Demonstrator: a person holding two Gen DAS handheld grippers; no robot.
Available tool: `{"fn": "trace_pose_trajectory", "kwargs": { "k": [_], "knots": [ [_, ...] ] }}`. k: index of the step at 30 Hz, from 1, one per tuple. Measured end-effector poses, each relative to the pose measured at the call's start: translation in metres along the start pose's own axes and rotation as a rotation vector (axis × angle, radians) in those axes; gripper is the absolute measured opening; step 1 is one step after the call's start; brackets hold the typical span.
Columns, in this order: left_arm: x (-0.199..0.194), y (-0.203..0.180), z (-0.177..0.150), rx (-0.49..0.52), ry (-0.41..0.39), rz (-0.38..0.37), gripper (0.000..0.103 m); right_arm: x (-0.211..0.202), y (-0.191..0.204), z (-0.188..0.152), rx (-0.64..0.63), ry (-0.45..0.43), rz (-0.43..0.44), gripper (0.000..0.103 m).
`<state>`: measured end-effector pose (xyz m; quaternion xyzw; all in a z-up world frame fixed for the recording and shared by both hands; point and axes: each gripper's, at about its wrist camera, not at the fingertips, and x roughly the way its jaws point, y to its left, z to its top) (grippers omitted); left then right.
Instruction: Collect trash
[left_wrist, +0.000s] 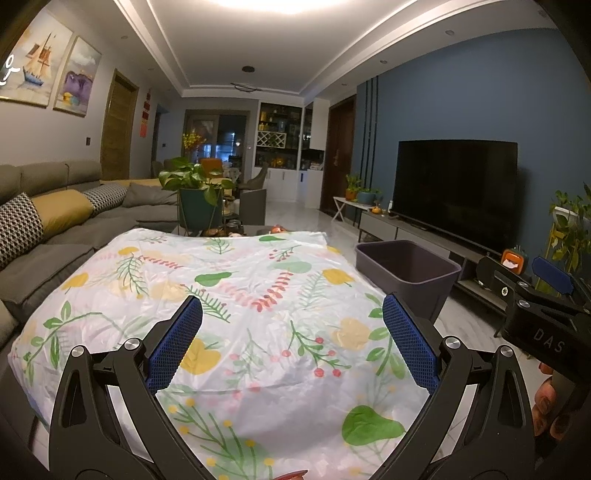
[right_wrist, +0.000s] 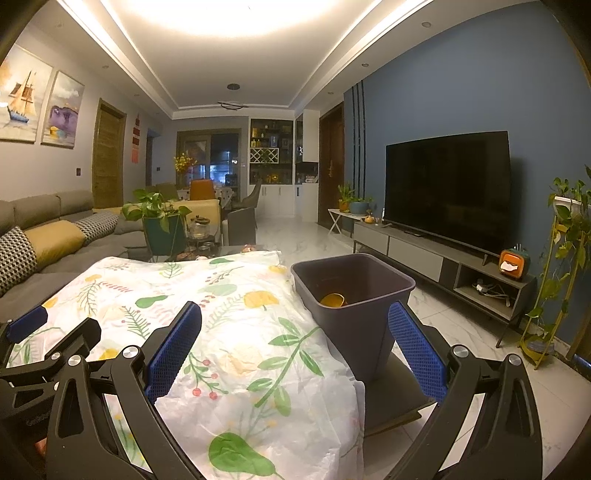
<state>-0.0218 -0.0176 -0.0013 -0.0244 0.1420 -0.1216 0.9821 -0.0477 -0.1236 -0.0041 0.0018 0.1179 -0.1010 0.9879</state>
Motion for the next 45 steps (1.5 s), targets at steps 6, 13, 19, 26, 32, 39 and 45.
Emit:
{"fn": "trace_pose_trajectory", "kwargs": {
  "k": [6,13,19,26,32,39,45],
  "knots": [
    [-0.0007,-0.0005,0.0009,-0.001,-0.002,0.000,0.097,-0.0004,0.0004,0.0008,0.001,0.000,-0.001,0.097],
    [-0.0006,-0.0002,0.0007,0.000,-0.002,0.000,0.097,-0.0003,0.0005,0.0014,0.002,-0.004,0.001,0.097],
    [-0.0006,0.0000,0.0008,-0.001,-0.002,-0.002,0.097,-0.0008,0.0020,0.0020,0.002,-0.005,0.002,0.097],
    [-0.0007,0.0002,0.0005,-0.001,-0.003,0.000,0.097,-0.0016,0.0025,0.0026,0.005,-0.008,0.002,0.097],
    [-0.0013,-0.0002,0.0002,-0.001,-0.004,0.004,0.097,-0.0020,0.0025,0.0023,0.005,-0.007,0.003,0.097],
    [-0.0021,-0.0007,0.0004,-0.002,-0.006,0.003,0.097,-0.0026,0.0034,0.0023,0.005,-0.008,0.004,0.097],
    [-0.0045,-0.0003,0.0033,-0.005,-0.013,0.009,0.097,-0.0021,0.0041,0.0024,0.004,-0.007,0.005,0.097]
  ]
}}
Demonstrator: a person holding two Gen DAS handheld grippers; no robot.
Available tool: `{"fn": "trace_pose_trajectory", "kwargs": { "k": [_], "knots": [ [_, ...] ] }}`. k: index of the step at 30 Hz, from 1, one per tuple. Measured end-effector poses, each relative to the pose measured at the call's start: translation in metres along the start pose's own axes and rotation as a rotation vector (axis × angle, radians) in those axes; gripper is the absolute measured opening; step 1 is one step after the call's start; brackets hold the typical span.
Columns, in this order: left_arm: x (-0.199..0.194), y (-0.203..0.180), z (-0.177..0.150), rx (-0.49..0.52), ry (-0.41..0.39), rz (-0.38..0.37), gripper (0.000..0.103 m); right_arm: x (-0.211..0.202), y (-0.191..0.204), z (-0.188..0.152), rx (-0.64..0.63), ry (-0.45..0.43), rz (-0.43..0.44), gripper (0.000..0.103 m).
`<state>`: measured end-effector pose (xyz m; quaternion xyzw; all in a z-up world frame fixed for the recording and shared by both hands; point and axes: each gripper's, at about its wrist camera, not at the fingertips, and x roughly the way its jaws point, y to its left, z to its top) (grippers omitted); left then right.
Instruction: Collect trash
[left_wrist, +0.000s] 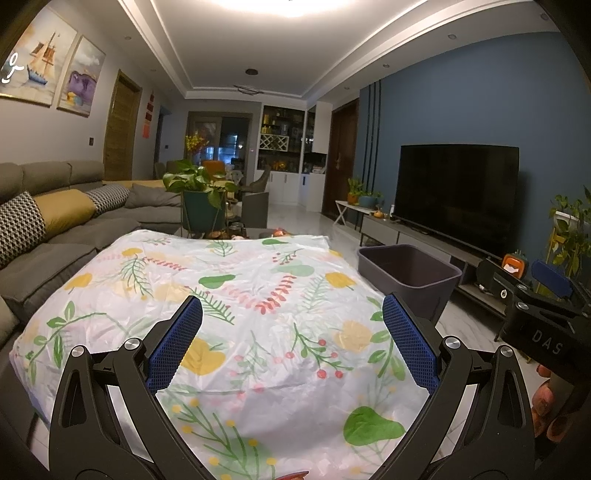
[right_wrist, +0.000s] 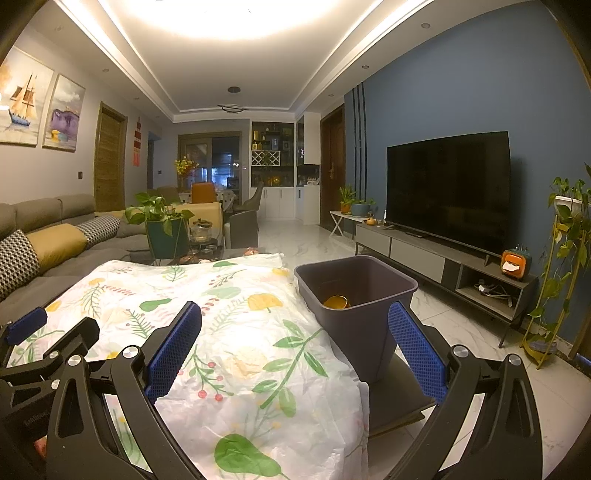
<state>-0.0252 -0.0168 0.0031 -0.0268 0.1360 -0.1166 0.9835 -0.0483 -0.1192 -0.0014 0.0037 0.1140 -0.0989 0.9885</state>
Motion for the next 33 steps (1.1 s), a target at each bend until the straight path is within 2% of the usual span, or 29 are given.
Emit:
{"fn": "trace_pose_trajectory", "kwargs": {
  "k": [33],
  "knots": [
    [-0.008,0.000,0.012,-0.001,-0.045,0.024,0.096,-0.001,0.006,0.004,0.004,-0.008,0.008,0.097]
  ]
}}
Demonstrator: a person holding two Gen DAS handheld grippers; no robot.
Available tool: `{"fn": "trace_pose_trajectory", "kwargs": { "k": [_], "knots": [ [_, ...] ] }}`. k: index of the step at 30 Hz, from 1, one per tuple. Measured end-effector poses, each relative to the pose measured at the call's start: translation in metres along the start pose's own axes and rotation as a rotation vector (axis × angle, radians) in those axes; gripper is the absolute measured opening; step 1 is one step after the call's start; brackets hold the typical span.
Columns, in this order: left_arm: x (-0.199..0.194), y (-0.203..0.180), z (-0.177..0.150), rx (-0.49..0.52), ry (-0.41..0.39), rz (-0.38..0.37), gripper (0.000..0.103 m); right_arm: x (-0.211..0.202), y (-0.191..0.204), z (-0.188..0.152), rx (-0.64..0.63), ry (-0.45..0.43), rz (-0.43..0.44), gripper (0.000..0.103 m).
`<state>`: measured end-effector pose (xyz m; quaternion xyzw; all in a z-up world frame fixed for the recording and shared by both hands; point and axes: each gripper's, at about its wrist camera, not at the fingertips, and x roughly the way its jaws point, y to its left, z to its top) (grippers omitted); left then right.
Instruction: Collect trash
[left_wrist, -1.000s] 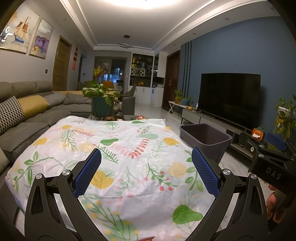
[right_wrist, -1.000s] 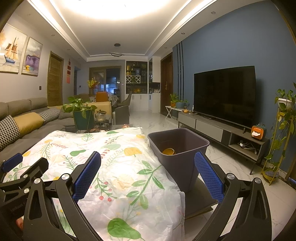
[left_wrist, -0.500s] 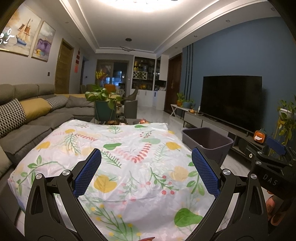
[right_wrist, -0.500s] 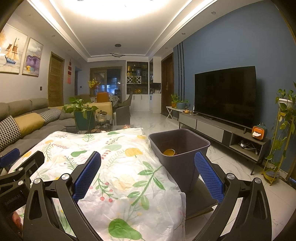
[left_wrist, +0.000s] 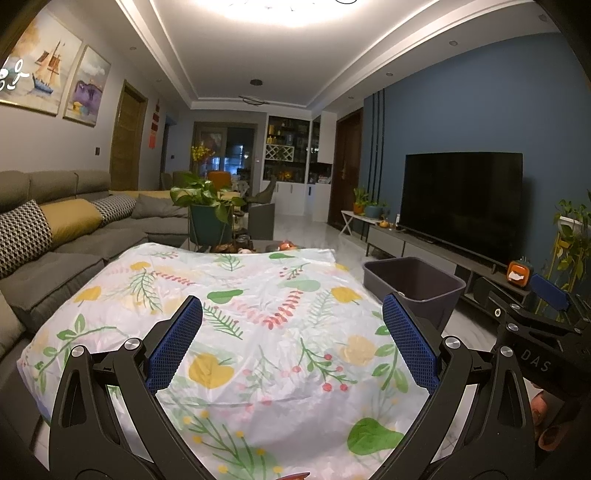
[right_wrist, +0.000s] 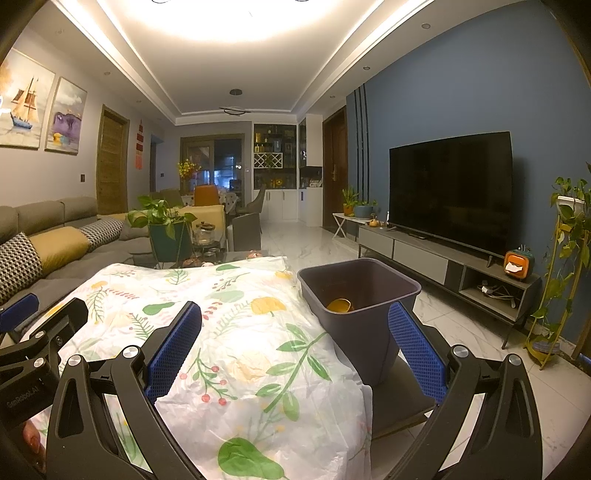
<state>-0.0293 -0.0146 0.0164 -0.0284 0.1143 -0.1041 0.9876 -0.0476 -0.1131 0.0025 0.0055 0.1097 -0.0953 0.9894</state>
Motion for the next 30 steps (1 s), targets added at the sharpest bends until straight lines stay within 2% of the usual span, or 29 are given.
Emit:
{"fn": "trace_pose_trajectory", "kwargs": {
  "k": [7,9,11,14,30],
  "knots": [
    [-0.0004,-0.0003,0.0003,0.003,0.001,0.001,0.092,-0.0002,-0.0009,-0.0009,0.001,0.001,0.000,0.097],
    [0.0001,-0.0003,0.0001,0.004,0.004,0.002,0.089,-0.0003,-0.0012,-0.0010,0.002,0.001,0.002,0.097],
    [0.0001,0.0006,0.0004,0.006,0.010,0.000,0.080,0.0001,-0.0002,-0.0004,0.000,0.001,0.001,0.097],
    [0.0012,0.0013,0.0010,0.009,0.017,0.001,0.075,0.0003,-0.0004,0.0002,0.001,0.002,0.002,0.097],
    [0.0010,0.0002,0.0025,0.016,0.013,0.001,0.074,0.0054,0.0002,0.0021,0.005,0.004,0.005,0.097]
  ]
}}
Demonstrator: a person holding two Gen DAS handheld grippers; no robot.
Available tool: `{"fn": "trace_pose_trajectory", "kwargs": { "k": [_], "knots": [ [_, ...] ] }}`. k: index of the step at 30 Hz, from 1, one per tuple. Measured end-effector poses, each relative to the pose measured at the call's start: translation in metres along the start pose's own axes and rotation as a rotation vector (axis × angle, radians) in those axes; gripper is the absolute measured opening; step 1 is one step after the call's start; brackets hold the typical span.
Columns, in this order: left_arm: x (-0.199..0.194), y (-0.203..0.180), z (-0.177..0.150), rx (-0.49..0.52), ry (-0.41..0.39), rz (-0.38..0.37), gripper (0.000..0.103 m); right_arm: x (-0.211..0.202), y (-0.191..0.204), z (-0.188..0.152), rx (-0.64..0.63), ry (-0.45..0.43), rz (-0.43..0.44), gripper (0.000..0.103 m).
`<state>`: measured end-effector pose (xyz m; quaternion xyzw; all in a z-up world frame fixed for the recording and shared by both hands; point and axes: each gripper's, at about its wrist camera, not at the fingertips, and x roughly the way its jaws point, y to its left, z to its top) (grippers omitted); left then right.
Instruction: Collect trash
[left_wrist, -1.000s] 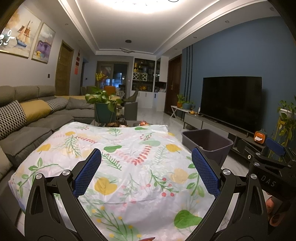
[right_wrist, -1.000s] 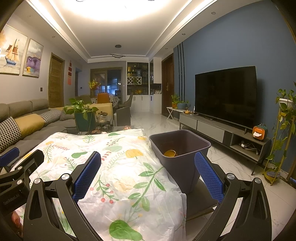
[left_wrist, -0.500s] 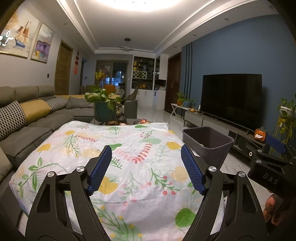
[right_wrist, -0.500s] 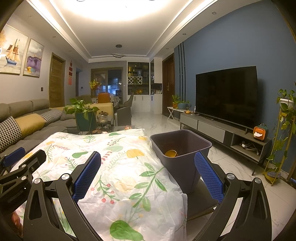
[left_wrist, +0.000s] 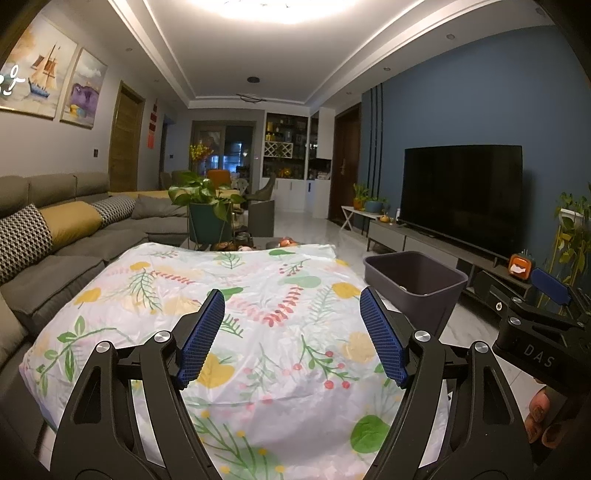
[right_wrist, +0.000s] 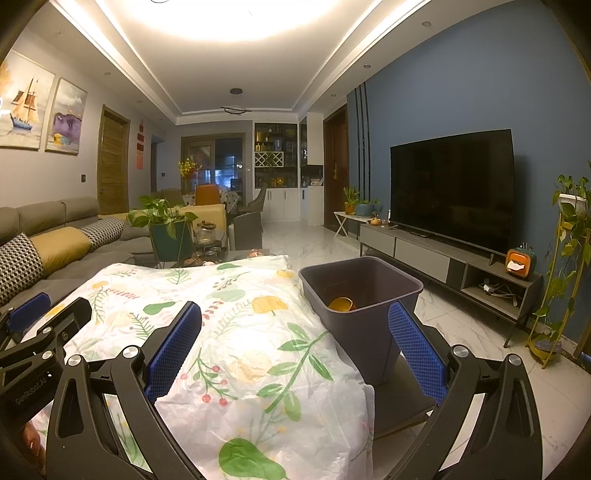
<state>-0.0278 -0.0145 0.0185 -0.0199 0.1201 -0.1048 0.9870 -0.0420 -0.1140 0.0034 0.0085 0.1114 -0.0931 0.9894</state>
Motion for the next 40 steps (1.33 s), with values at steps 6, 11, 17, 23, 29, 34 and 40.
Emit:
{"fn": "trace_pose_trajectory", "kwargs": {
  "k": [6,11,17,23,29,34,40],
  "knots": [
    [0.0002,-0.0003,0.0001,0.000,0.002,0.002,0.074,0.0011,0.0011,0.0000,0.002,0.001,0.002,0.097],
    [0.0006,-0.0005,0.0002,0.000,0.004,0.004,0.074,0.0001,-0.0007,-0.0006,0.001,0.000,0.002,0.097],
    [0.0002,0.0005,-0.0003,0.003,0.004,0.010,0.075,0.0008,0.0004,-0.0003,0.001,-0.001,0.004,0.097],
    [0.0013,-0.0003,-0.0014,0.005,0.004,0.013,0.075,0.0004,-0.0009,-0.0010,0.002,-0.001,0.004,0.097],
    [0.0029,-0.0011,-0.0029,0.007,0.011,0.023,0.076,0.0012,-0.0004,-0.0007,0.005,0.002,0.004,0.097],
    [0.0030,-0.0024,-0.0029,0.011,0.016,0.039,0.088,0.0019,-0.0003,-0.0013,0.006,0.001,0.005,0.097],
    [0.0050,0.0009,-0.0026,-0.006,0.025,0.064,0.096,0.0018,-0.0007,-0.0032,0.009,0.007,0.005,0.097]
  ]
}}
